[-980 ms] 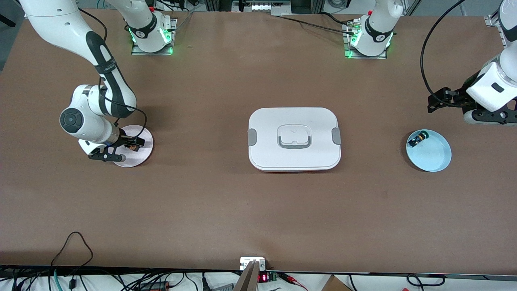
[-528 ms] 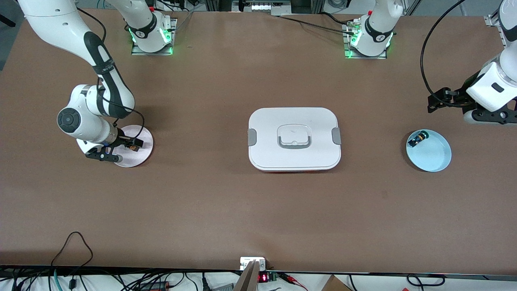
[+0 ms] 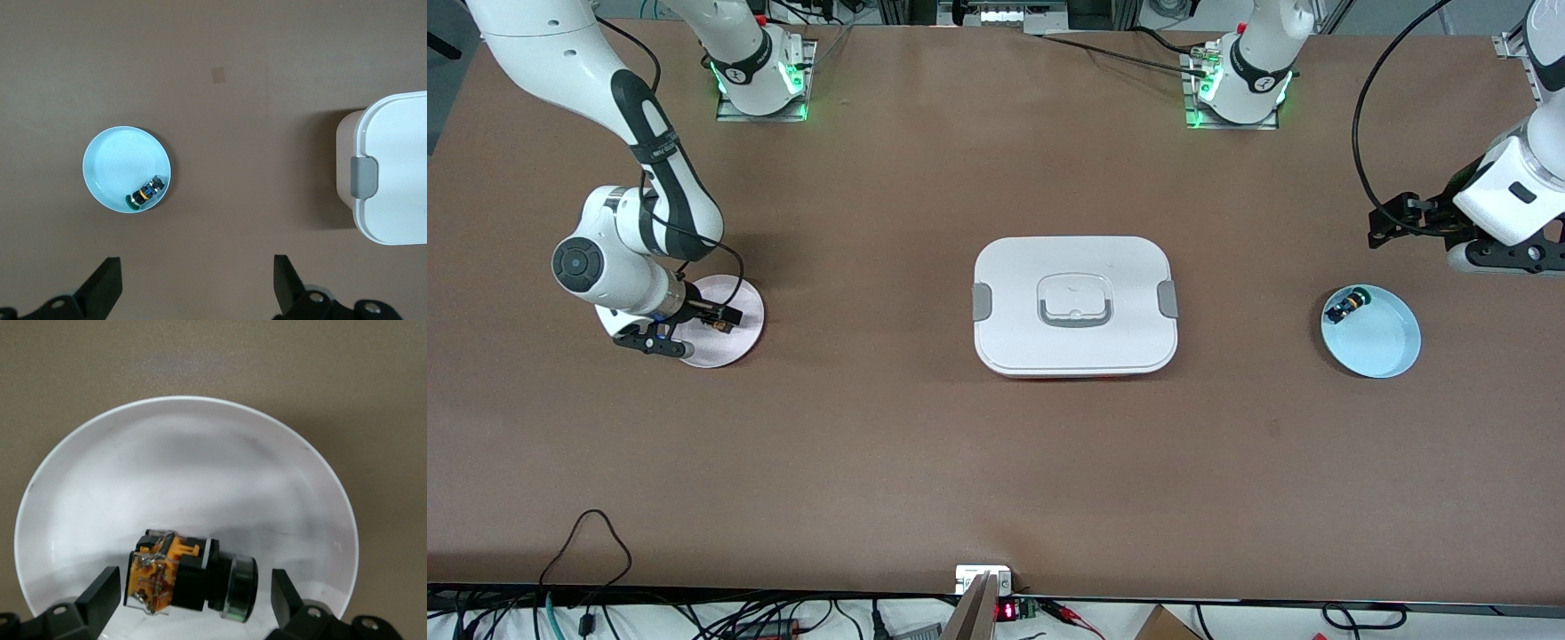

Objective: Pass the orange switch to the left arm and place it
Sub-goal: 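Lower the right gripper and close it on the orange switch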

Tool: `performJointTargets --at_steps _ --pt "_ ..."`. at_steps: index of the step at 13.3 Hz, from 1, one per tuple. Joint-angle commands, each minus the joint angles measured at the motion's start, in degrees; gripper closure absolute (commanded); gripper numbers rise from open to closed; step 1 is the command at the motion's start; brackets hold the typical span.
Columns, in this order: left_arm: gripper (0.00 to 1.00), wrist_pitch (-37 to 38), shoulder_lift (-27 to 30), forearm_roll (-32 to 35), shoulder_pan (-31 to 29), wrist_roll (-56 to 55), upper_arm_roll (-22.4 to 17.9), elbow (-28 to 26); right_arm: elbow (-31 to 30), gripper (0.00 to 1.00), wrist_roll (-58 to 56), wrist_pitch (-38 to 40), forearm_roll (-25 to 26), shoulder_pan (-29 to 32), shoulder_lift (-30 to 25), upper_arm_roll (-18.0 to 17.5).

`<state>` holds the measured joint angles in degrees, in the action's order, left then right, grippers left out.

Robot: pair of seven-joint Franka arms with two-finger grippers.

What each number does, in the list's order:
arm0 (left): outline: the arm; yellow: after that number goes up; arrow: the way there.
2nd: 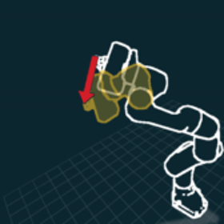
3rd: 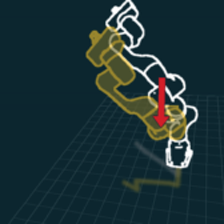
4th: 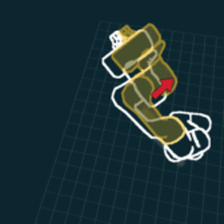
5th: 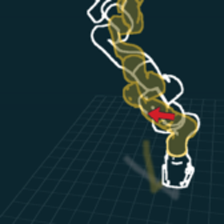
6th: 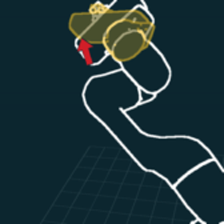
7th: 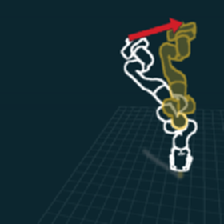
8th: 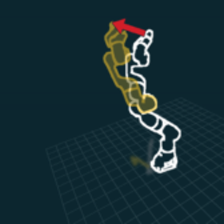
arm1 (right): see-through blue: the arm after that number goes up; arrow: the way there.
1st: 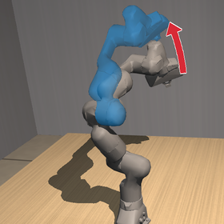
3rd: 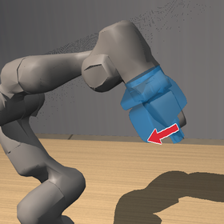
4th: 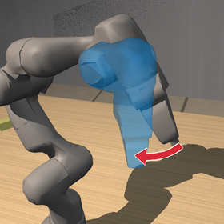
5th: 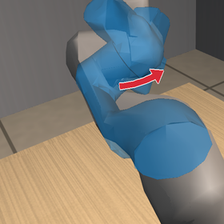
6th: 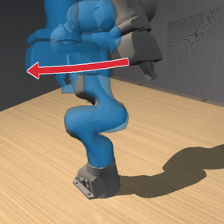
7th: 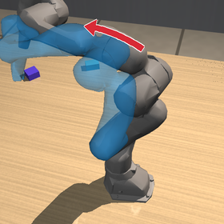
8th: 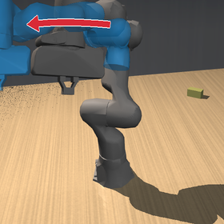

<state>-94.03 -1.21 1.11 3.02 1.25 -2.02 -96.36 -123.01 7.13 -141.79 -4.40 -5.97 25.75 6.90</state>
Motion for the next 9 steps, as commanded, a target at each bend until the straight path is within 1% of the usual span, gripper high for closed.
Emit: performJointTargets --at_steps 1,3,5,7,8,9 --pt "0.00 0.43 0.16 1.18 0.23 0.86 0.00 0.47 -1.61 0.45 -0.45 -0.69 -0.61 0.26 -1.49 -0.30" --pt "0.00 0.43 0.16 1.18 0.23 0.86 0.00 0.47 -1.61 0.64 -1.15 -0.60 -0.61 0.26 -1.49 -0.30" --pt "0.00 0.43 0.16 1.18 0.23 0.77 0.00 0.47 -1.53 0.71 -2.38 -0.42 -0.61 0.26 -1.58 -0.30" --pt "0.00 0.43 0.16 1.18 0.23 0.86 0.00 0.47 -1.18 0.71 -5.45 -0.42 -0.53 -0.36 -1.84 -0.30" --pt "0.00 0.43 0.16 1.18 0.23 0.77 0.00 0.47 -0.65 0.75 -6.24 -0.25 -0.26 -0.45 -2.45 -0.30" --pt "0.00 0.43 0.16 1.18 0.23 0.77 0.00 0.47 -0.30 0.78 -7.82 0.62 -0.17 -0.45 -3.51 -0.48"
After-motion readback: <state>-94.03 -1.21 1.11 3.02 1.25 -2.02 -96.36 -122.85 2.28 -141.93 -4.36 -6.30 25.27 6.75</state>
